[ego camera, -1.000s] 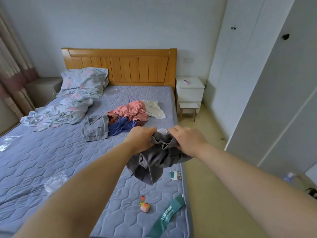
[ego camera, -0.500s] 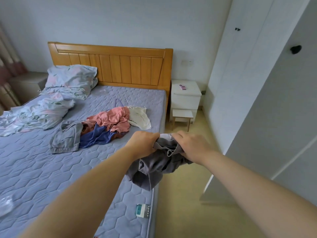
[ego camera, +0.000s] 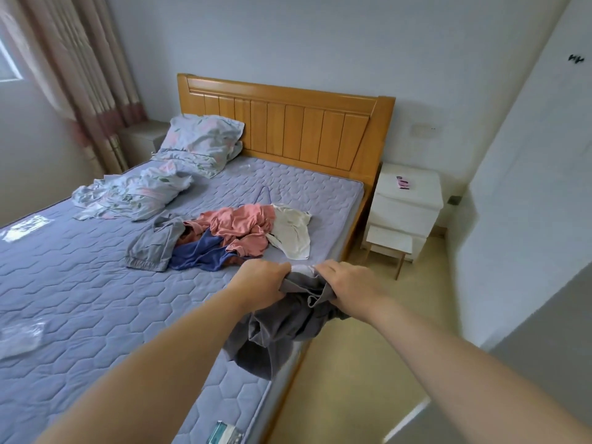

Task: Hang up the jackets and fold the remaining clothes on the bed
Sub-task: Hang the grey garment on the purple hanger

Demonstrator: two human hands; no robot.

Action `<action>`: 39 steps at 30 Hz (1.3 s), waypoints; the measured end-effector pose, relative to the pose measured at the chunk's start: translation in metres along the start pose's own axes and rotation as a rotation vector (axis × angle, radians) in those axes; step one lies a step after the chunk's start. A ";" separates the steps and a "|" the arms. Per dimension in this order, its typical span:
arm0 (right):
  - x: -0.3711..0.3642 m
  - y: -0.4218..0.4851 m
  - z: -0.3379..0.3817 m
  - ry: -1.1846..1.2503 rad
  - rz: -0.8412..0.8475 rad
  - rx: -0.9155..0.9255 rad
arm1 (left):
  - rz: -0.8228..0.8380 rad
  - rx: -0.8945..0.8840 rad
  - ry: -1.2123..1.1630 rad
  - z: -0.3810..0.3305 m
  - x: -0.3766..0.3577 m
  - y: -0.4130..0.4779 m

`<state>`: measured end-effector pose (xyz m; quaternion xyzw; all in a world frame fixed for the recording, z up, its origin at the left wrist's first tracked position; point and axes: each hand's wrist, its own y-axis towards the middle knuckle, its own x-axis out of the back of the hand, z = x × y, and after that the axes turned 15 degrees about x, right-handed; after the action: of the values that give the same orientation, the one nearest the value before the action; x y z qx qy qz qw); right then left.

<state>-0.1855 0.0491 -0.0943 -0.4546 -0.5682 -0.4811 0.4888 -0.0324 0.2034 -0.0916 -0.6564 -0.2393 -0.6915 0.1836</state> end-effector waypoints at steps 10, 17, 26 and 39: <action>-0.059 0.160 -0.073 -0.008 -0.010 0.204 | 0.004 0.202 -0.098 0.103 -0.063 0.106; -0.091 0.316 -0.133 -0.224 0.015 0.288 | -0.064 0.810 -0.435 0.136 -0.108 0.181; -0.189 0.377 -0.203 -0.005 0.341 -0.013 | 0.465 1.081 -1.162 0.144 -0.212 0.242; -0.362 0.408 -0.315 0.242 0.663 0.151 | 0.599 1.458 -1.075 0.125 -0.357 0.338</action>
<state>0.2937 -0.2298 -0.3930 -0.5167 -0.3620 -0.3034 0.7141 0.2874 -0.0227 -0.4142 -0.6443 -0.4857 0.0981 0.5826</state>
